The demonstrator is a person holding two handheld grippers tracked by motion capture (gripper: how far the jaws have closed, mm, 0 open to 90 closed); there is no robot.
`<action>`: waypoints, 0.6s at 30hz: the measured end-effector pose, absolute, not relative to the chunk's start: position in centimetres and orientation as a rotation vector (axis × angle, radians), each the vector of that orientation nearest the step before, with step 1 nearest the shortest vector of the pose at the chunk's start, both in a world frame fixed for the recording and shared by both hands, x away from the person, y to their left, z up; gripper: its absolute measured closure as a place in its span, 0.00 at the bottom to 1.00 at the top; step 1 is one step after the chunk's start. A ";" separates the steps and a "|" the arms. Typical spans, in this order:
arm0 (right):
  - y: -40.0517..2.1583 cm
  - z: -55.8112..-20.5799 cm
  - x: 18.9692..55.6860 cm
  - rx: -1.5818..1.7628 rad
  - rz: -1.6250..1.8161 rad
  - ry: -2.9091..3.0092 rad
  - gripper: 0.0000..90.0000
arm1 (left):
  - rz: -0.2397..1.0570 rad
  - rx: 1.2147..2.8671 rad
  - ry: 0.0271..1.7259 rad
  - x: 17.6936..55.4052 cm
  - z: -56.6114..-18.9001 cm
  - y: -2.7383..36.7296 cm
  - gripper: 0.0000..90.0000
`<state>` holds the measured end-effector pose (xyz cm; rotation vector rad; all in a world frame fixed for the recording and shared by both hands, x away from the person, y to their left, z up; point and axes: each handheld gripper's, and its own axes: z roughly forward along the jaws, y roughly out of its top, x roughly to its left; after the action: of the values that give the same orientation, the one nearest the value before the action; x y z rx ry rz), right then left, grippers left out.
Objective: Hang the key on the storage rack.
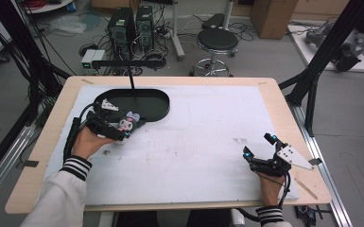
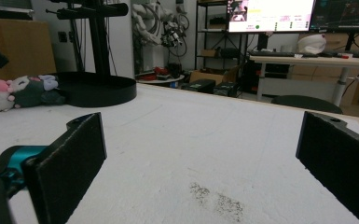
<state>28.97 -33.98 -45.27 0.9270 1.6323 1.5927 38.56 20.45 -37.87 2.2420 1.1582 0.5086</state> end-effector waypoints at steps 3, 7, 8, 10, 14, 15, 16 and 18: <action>-34.0 -45.3 29.0 0.929 1.592 1.635 0.01 | 0.496 2.254 1.191 38.8 -38.1 20.1 0.02; -34.0 -45.3 29.0 0.929 1.593 1.635 0.01 | 0.463 2.278 1.213 39.2 -38.6 19.7 0.02; -34.0 -45.3 29.0 0.928 1.593 1.633 0.01 | 0.454 2.287 1.217 39.3 -38.7 19.7 0.02; -34.0 -45.3 29.0 0.933 1.594 1.632 0.01 | 0.445 2.314 1.231 39.4 -39.1 19.5 0.02; -34.1 -45.3 29.1 0.919 1.587 1.626 0.01 | 0.427 2.351 1.245 39.7 -39.6 19.3 0.03; -34.1 -45.3 29.1 0.920 1.589 1.627 0.01 | 0.419 2.357 1.249 39.8 -39.8 19.2 0.03; -34.1 -45.3 29.1 0.920 1.589 1.627 0.01 | 0.420 2.372 1.247 39.8 -39.9 19.2 0.03; -34.1 -45.3 29.0 0.923 1.592 1.627 0.01 | 0.411 2.380 1.258 39.9 -40.0 19.1 0.03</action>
<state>29.04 -34.09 -45.27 0.9226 1.6272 1.5925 39.87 19.13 -39.98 2.3805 1.2577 0.4112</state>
